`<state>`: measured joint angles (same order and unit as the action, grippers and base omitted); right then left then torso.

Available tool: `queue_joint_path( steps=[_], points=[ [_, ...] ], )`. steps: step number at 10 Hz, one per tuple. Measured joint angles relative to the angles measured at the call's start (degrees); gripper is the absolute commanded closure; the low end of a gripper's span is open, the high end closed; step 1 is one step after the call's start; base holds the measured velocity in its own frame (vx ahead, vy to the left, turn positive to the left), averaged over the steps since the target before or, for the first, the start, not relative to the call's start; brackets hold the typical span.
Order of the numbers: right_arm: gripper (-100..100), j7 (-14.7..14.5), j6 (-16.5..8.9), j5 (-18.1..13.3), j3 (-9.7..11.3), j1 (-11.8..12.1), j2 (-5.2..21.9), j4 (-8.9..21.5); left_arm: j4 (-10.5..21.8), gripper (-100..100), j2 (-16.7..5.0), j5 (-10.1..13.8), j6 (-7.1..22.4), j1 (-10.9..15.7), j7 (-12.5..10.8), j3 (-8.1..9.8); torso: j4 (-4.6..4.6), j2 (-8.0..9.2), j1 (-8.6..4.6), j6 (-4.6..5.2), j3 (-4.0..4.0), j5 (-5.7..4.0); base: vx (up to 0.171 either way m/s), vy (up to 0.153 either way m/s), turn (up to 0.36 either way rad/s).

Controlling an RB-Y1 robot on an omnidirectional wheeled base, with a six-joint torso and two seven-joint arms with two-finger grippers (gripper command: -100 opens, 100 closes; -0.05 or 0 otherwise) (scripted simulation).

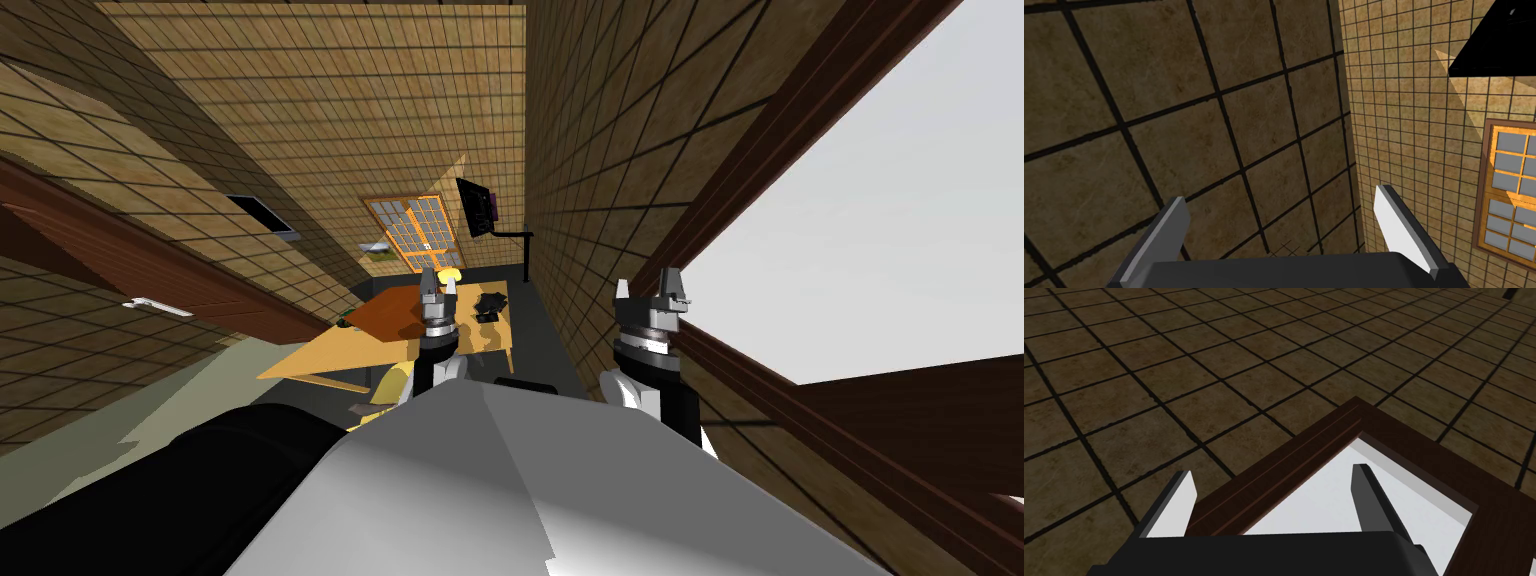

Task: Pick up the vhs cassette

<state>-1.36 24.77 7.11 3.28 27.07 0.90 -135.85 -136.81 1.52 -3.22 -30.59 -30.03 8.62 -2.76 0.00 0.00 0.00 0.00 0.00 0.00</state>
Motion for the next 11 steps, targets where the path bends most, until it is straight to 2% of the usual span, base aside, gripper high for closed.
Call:
queue_joint_path(
  steps=[3,7,9,11],
  points=[
    [0,0.0,0.0,0.0,0.01,0.0,-0.01,0.0,1.75,-100,-3.6,0.47,2.29,-0.32,0.48,1.12,-0.03,-0.12,-0.4,0.0,-0.07,-0.09,0.039,-0.114,0.046],
    [0,0.0,0.0,0.0,0.01,0.01,-0.01,0.0,5.54,-100,-7.52,1.42,8.7,0.62,1.68,3.7,-0.08,-0.34,-0.61,0.0,-0.19,-0.14,0.065,-0.14,0.053],
    [0,0.0,0.0,0.0,0.01,0.01,-0.01,0.0,6.4,-100,-8.45,1.76,11.37,0.46,2.08,4.51,-0.05,-0.2,-0.31,0.0,-0.12,-0.08,0.049,-0.107,0.058],
    [0,0.0,0.0,0.0,0.01,0.0,-0.01,-0.01,8.76,-100,-9.25,2.09,14.1,0.98,2.85,5.49,-0.05,-0.21,-0.46,0.01,-0.13,-0.12,0.048,-0.125,0.03]
  ],
)
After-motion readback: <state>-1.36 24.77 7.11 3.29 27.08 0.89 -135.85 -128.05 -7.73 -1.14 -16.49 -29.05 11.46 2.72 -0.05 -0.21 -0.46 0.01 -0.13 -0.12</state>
